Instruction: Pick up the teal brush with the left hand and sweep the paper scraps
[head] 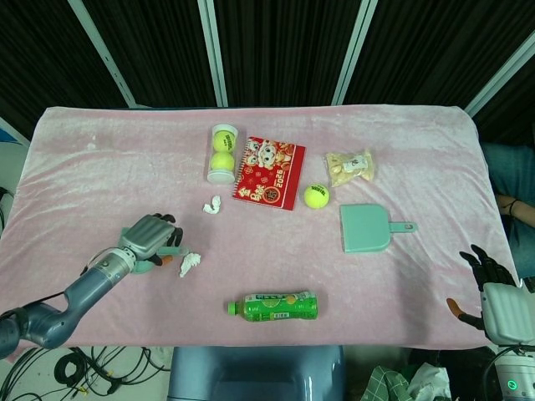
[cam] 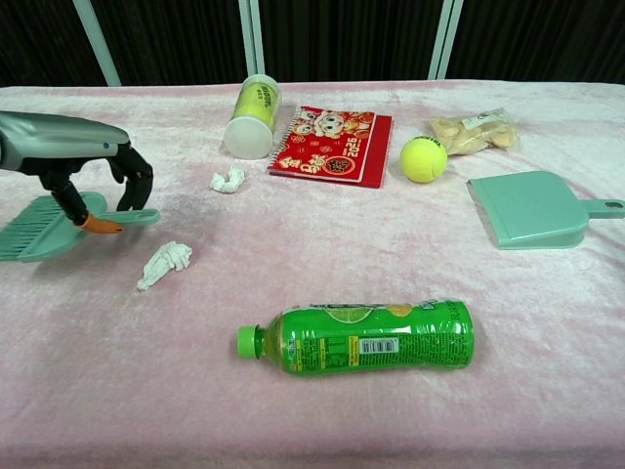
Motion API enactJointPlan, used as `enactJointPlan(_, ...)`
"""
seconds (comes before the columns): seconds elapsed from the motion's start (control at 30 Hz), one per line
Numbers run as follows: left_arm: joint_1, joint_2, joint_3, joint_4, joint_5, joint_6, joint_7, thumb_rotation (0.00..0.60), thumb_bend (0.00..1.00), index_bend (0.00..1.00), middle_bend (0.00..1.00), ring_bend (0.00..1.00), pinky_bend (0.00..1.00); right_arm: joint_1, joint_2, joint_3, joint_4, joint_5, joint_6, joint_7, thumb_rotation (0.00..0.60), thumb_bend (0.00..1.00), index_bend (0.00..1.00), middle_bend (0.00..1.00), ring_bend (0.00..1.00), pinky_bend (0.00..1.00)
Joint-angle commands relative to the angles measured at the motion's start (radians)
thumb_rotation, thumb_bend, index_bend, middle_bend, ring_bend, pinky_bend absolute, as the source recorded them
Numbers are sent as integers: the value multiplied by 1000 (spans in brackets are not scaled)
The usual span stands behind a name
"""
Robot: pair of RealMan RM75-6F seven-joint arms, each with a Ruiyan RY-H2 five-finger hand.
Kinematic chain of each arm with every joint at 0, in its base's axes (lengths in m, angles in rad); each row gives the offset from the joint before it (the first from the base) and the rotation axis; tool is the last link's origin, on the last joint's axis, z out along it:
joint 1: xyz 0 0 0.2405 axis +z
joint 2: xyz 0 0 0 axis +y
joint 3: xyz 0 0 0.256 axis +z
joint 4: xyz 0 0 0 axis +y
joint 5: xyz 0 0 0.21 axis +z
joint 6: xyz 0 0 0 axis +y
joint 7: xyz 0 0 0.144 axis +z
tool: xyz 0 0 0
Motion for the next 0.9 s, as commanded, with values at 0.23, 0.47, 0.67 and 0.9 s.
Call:
enactJointPlan(0.23, 76, 24, 56, -104, -11, 114, 81, 600, 353, 589, 588, 202, 265, 0, 1, -1, -2, 1, -1, 0, 600, 146, 174, 75, 137, 176)
enactJointPlan(0.47, 142, -108, 38, -62, -26, 262, 100, 600, 353, 597, 587, 202, 265, -1, 1, -2, -1, -1, 1, 2, 600, 146, 173, 75, 137, 176)
enactJointPlan(0.67, 155, -198, 27, 17, 32, 295, 36, 600, 353, 603, 591, 202, 265, -1, 1, -2, -1, 0, -1, 1, 600, 146, 174, 75, 137, 176)
enactJointPlan(0.9, 152, -291, -21, 101, 97, 330, -128, 600, 353, 613, 599, 202, 265, -1, 0, -2, -1, 0, 0, 0, 600, 145, 174, 75, 137, 176)
